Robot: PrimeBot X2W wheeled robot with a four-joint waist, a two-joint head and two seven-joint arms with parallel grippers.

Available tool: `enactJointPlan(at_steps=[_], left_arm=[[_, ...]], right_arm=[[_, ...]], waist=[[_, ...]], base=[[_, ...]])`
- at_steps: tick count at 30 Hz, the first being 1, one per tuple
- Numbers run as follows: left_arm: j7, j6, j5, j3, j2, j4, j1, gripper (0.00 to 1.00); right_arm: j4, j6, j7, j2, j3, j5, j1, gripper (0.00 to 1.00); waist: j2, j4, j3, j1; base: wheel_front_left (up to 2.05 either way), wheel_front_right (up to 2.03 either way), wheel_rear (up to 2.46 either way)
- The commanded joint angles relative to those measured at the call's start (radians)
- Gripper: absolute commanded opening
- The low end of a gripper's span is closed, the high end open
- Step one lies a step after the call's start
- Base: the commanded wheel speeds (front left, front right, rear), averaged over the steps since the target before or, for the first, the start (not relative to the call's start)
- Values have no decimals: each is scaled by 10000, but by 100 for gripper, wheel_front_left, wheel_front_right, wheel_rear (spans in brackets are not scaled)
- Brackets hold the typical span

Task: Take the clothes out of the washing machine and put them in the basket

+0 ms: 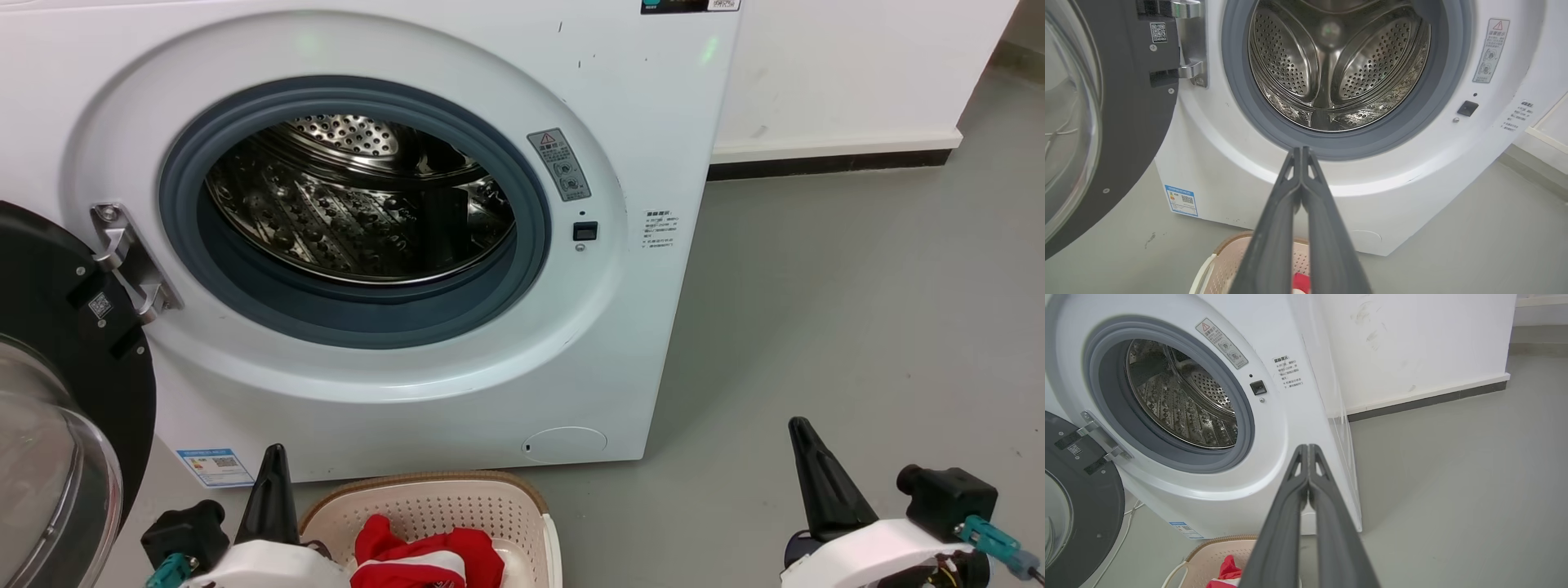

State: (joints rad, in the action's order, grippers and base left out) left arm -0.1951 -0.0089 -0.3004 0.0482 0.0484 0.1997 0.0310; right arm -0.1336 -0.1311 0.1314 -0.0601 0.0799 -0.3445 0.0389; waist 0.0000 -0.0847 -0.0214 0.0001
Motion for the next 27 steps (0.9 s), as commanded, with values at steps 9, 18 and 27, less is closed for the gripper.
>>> enactJointPlan(at_steps=[9,18,27], left_arm=[[366,-183,-1890,74,20,-135,-417,0],[714,-325,-3370,140,21,-70,-557,0],[1045,-455,-4720,211,22,-4,-687,0]], right_arm=[[-44,1,-203,-150,-135,-1965,-489,0],[-171,1,-405,-208,-253,-3481,-623,0],[-290,2,-598,-249,-377,-4841,-758,0]], waist=[[0,70,20,0],[0,137,40,0],[0,204,60,0]], base=[[0,0,0],[0,0,0],[0,0,0]])
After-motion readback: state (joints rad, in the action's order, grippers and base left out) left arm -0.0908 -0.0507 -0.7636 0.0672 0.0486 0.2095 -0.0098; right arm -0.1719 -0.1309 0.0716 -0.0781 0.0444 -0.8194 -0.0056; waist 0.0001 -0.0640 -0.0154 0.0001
